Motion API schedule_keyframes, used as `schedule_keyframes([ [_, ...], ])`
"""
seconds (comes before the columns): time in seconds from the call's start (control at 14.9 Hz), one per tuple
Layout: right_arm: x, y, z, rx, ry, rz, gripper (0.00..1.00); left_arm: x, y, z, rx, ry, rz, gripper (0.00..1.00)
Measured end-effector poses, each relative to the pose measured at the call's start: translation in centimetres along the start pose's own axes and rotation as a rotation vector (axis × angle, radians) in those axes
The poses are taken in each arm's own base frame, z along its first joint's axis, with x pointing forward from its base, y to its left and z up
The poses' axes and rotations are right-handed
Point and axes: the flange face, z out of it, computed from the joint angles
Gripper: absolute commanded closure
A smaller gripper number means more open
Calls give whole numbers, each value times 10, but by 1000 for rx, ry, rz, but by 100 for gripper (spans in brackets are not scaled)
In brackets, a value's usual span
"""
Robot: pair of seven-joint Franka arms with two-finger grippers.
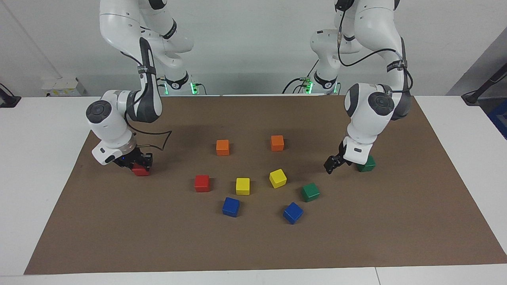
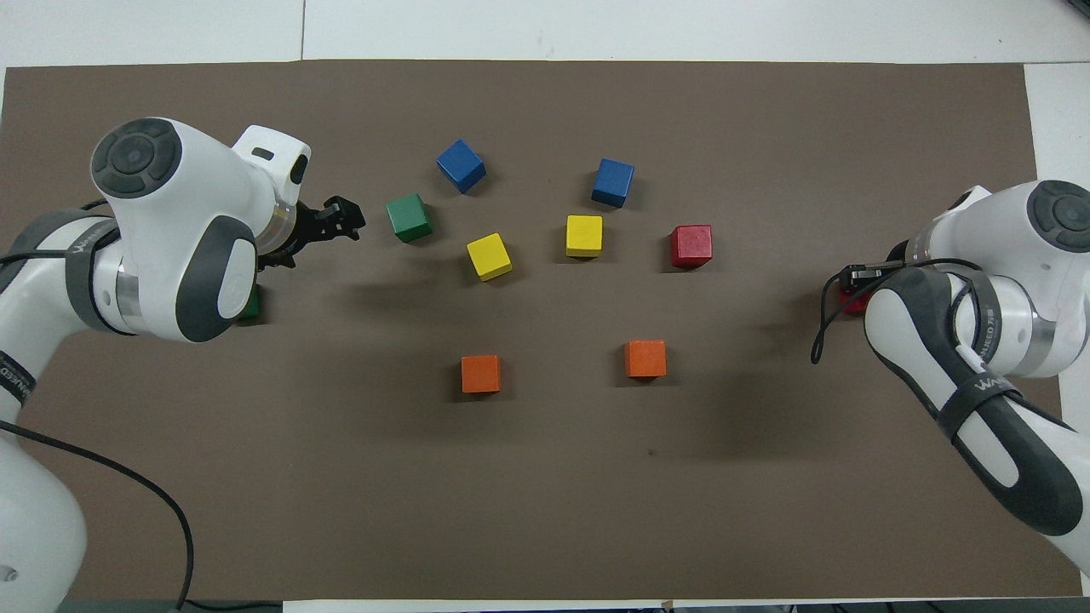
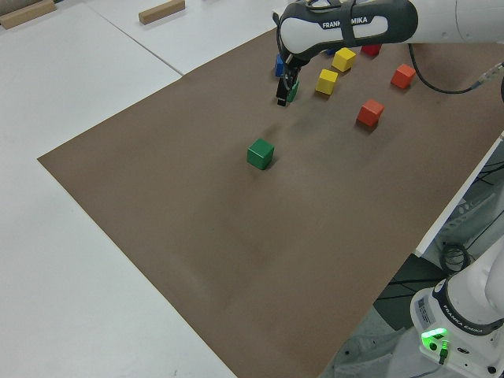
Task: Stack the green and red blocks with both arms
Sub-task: 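Release the green block and reach the left gripper to the other green block, then grasp the green block with the left gripper while the right gripper reaches red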
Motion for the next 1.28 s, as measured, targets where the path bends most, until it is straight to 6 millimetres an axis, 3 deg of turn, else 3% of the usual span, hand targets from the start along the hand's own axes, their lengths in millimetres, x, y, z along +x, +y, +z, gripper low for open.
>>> schedule_keyframes([
  [0.27,0,0,0,0,0,0,100,5,63,3,12,-52,21,0],
  [0.47,0,0,0,0,0,0,100,15,86,26,32,-74,37,0],
  [0.54,0,0,0,0,0,0,81,14,91,37,49,-75,52,0],
  [0.6,0,0,0,0,1,0,36,12,96,46,62,-75,67,0],
  [0.67,0,0,0,0,2,-1,2,11,101,51,68,-75,77,0],
  [1.07,2,-2,-2,0,10,-4,0,19,110,52,60,-59,42,0],
  [1.28,9,-4,-15,0,17,-10,0,20,110,57,64,-61,39,0],
])
